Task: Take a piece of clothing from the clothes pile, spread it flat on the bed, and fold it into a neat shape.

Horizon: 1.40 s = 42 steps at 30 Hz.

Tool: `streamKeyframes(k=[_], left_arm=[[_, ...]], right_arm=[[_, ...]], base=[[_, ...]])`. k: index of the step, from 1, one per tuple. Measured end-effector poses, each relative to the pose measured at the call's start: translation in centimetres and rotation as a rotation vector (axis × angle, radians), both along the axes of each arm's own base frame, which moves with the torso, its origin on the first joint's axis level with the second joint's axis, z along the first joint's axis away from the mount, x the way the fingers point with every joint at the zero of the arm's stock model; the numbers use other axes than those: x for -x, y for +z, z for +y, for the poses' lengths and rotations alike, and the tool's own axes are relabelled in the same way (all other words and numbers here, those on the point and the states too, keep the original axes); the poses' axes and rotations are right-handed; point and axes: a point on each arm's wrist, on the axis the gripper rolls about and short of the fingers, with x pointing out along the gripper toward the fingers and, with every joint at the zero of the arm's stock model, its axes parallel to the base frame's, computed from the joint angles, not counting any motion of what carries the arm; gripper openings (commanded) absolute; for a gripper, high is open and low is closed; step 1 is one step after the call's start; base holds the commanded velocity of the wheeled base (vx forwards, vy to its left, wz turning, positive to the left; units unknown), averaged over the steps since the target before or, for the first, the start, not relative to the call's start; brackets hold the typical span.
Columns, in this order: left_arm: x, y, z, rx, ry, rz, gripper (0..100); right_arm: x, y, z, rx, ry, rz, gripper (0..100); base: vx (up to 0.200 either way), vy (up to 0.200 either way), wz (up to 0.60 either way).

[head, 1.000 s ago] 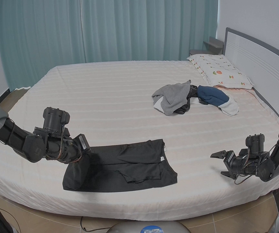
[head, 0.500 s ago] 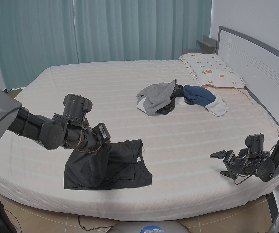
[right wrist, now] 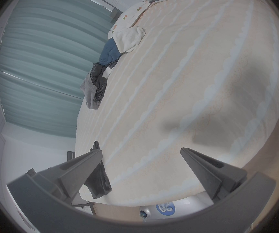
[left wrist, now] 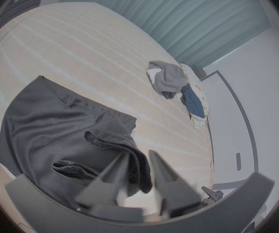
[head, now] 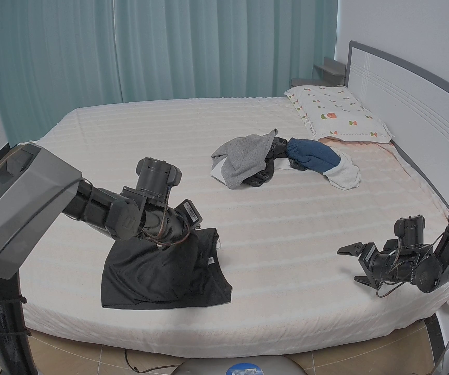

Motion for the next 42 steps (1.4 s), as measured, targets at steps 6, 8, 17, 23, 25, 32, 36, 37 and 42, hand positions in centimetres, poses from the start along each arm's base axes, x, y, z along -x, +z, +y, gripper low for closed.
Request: streamKeyframes(k=[6,8,17,23,25,32,36,37,42], left_arm=[[-0.1,-0.5,-0.2,0.0,-0.002,0.009,100],[-0.1,-0.5,-0.1,0.006,0.007,0.014,100],[0.4,0.3,3.2,0.05,0.091,0.041,100],[1.4,0.5,7.0,0.144,0.126,0.073,100],[1.8,0.5,8.5,0.177,0.151,0.076,100],[3.5,-0.7,12.2,0.239,0.215,0.076,100],[4.4,-1.6,13.4,0.272,0.233,0.08,100],[4.6,-1.9,13.6,0.279,0.236,0.08,100],[5.2,-3.0,14.3,0.308,0.258,0.061,100]], right_arm=[[0.0,-0.1,0.0,0.0,0.001,0.002,100],[0.0,-0.1,0.0,0.0,0.001,0.002,100],[0.1,-0.1,0.1,0.0,0.003,0.006,100],[0.2,-0.2,0.3,0.001,0.012,0.008,100],[0.2,-0.2,0.5,0.003,0.016,0.007,100],[0.2,0.0,1.3,0.013,0.038,-0.005,100],[0.0,0.2,2.2,0.028,0.055,-0.014,100],[-0.1,0.3,2.4,0.035,0.056,-0.019,100],[-0.3,0.3,4.1,0.088,0.068,0.004,100]], base=[[0.0,0.0,0.0],[0.0,0.0,0.0],[0.0,0.0,0.0],[0.0,0.2,0.0],[0.0,0.2,0.0],[0.0,0.2,0.0],[0.0,0.2,0.0],[0.0,0.2,0.0],[0.0,0.2,0.0]])
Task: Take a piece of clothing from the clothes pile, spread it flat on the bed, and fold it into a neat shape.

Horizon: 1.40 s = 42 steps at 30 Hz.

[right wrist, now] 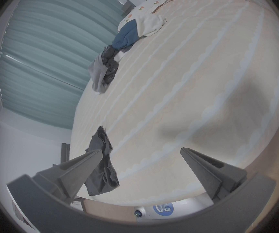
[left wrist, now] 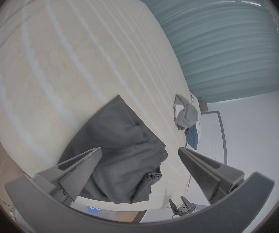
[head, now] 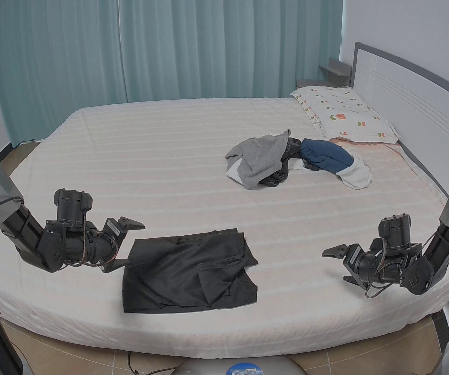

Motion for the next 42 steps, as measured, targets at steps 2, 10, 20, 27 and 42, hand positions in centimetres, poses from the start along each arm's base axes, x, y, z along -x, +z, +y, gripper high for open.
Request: streamKeyframes(k=[2,10,20,27,42], left_arm=[[0.2,-0.4,0.2,0.005,0.007,-0.008,100],[0.9,-1.8,0.5,0.008,0.016,0.018,100],[1.1,-2.2,0.5,0.006,0.018,0.035,100],[1.1,-2.3,0.5,0.001,0.018,0.035,100],[1.2,-2.3,0.4,-0.005,0.016,0.035,100]], right_arm=[[0.0,0.0,0.9,0.022,0.016,0.024,100],[-0.8,1.0,4.3,0.183,0.049,-0.023,100],[-1.2,2.1,8.3,0.362,0.154,-0.102,100],[-1.9,1.9,10.8,0.465,0.206,-0.138,100],[-3.2,-0.6,14.5,0.606,0.312,-0.181,100]], base=[[0.0,0.2,0.0],[0.0,0.2,0.0],[0.0,0.02,0.0],[0.0,0.0,0.0],[0.0,0.0,0.0]])
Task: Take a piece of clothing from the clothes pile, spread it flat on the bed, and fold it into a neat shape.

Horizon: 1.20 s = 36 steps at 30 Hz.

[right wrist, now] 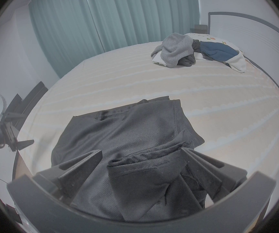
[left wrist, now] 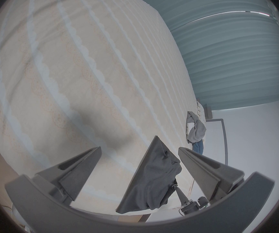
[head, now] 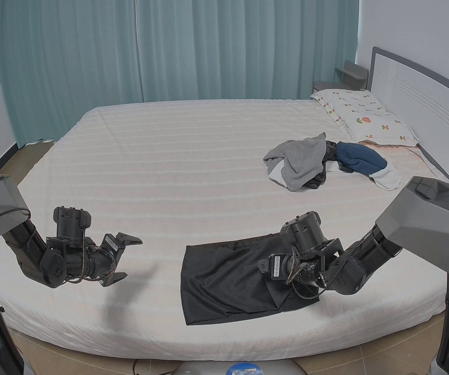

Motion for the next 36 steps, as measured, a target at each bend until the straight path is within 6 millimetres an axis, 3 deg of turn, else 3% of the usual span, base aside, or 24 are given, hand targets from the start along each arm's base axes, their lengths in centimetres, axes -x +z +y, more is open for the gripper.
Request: streamKeyframes(k=[8,17,26,36], left_arm=[[0.0,0.0,0.0,-0.001,-0.002,0.0,100],[0.0,0.0,0.0,-0.001,-0.002,0.0,100],[0.0,0.0,0.0,0.0,-0.001,0.001,100],[0.0,0.0,0.0,0.0,-0.001,0.001,100]], right_arm=[[-0.2,-1.4,-0.2,0.057,0.019,0.023,100],[0.7,-2.3,-2.3,0.128,-0.004,0.065,100],[2.8,-0.9,-6.5,0.117,-0.059,0.115,100],[4.6,-0.2,-8.6,0.034,-0.082,0.132,100]], base=[[0.0,0.0,0.0],[0.0,0.0,0.0],[0.0,0.0,0.0],[0.0,0.0,0.0]])
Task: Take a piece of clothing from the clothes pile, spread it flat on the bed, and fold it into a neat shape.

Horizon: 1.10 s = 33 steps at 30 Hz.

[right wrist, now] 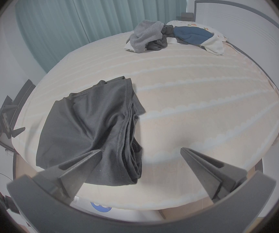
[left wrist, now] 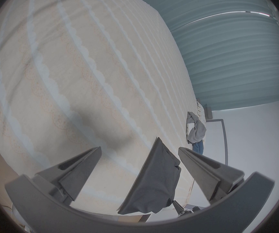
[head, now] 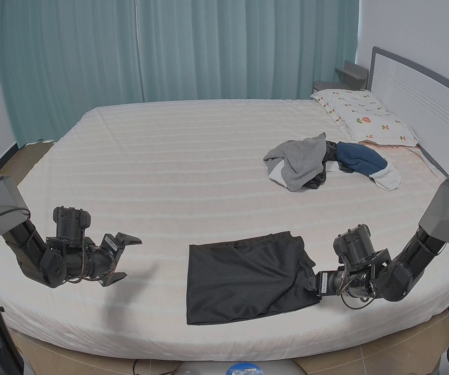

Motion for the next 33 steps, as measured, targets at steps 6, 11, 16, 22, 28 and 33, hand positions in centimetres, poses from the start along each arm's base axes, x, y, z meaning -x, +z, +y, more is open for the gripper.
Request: streamKeyframes(k=[6,11,16,22,28,33], left_arm=[[0.0,0.0,0.0,-0.001,0.0,-0.001,100],[0.0,0.0,0.0,0.0,0.002,0.001,100],[0.0,0.0,0.0,0.003,0.004,0.001,100],[-0.1,0.1,0.0,0.013,0.001,-0.001,100],[-0.2,0.2,-0.2,0.014,-0.004,-0.021,100],[-0.2,0.2,-0.2,0.015,-0.005,-0.023,100]], right_arm=[[0.9,-0.9,-0.9,-0.004,-0.01,0.04,100],[0.4,-0.8,-1.4,-0.074,-0.019,0.031,100],[-0.5,0.1,-1.7,-0.27,-0.059,0.009,100],[-2.2,1.1,-2.4,-0.394,-0.103,-0.019,100],[-3.8,1.8,-2.3,-0.498,-0.13,-0.034,100],[-4.5,1.4,-2.2,-0.512,-0.135,-0.03,100]], base=[[0.0,0.0,0.0],[0.0,0.0,0.0],[0.0,0.0,0.0],[0.067,0.0,0.0],[0.033,0.0,0.0],[0.0,0.0,0.0]])
